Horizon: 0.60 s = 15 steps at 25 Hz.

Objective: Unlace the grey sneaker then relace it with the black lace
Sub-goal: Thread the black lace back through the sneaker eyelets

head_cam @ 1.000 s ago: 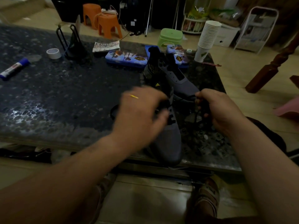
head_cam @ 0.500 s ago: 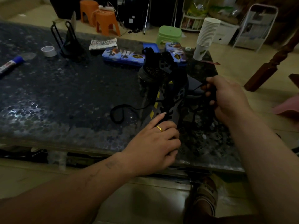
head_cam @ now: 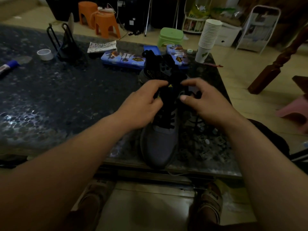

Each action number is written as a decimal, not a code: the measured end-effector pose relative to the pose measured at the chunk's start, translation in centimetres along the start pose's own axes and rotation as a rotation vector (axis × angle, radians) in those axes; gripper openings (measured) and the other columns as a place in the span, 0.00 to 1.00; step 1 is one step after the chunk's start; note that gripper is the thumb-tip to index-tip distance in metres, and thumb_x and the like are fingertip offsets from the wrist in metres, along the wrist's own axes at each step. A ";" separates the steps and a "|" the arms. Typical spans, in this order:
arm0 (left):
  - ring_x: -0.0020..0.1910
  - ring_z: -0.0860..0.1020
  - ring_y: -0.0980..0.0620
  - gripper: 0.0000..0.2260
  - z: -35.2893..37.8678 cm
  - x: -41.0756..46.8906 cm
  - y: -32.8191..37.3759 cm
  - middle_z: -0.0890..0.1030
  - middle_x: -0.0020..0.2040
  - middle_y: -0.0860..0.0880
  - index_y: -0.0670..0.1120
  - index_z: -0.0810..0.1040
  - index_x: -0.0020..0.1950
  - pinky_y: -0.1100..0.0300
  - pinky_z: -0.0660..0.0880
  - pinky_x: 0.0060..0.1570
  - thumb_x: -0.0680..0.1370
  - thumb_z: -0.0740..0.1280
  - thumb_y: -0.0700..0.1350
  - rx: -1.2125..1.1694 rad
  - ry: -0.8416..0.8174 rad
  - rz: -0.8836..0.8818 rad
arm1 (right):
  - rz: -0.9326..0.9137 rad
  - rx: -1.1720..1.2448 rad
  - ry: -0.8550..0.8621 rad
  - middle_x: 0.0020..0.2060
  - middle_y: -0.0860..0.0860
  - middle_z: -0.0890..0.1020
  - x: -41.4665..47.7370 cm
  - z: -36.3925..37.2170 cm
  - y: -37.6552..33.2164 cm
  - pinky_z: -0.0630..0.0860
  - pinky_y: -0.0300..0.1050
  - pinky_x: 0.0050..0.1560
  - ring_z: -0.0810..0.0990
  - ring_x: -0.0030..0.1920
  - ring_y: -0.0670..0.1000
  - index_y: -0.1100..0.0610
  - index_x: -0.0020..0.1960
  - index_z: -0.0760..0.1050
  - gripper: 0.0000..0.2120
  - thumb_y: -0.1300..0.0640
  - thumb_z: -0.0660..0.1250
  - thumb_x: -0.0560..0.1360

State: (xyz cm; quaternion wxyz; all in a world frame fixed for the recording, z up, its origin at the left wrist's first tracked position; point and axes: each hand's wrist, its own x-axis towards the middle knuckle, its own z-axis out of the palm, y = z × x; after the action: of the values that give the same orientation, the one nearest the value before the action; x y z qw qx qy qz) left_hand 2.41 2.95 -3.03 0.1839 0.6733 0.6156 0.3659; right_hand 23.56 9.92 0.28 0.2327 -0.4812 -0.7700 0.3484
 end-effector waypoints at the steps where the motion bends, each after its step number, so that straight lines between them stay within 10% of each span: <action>1: 0.47 0.77 0.54 0.20 -0.2 0.6 -0.1 0.73 0.63 0.56 0.54 0.69 0.74 0.51 0.77 0.51 0.82 0.65 0.47 0.037 -0.057 0.004 | -0.017 -0.031 -0.047 0.52 0.34 0.76 0.0 -0.1 -0.1 0.68 0.22 0.40 0.74 0.48 0.30 0.40 0.65 0.75 0.15 0.49 0.70 0.80; 15: 0.27 0.80 0.54 0.03 -2.3 -0.5 0.9 0.80 0.33 0.48 0.46 0.72 0.48 0.63 0.71 0.26 0.78 0.66 0.41 -0.051 -0.055 -0.219 | -0.124 -0.007 -0.060 0.39 0.53 0.75 -0.4 1.5 -2.1 0.66 0.32 0.28 0.68 0.27 0.40 0.61 0.50 0.73 0.09 0.56 0.69 0.80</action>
State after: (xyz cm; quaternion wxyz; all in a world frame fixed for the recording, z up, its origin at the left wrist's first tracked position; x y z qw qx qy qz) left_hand 1.37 1.82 -1.00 0.2568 0.6069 0.6707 0.3405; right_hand 21.54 8.48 0.88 0.2292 -0.4226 -0.8062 0.3447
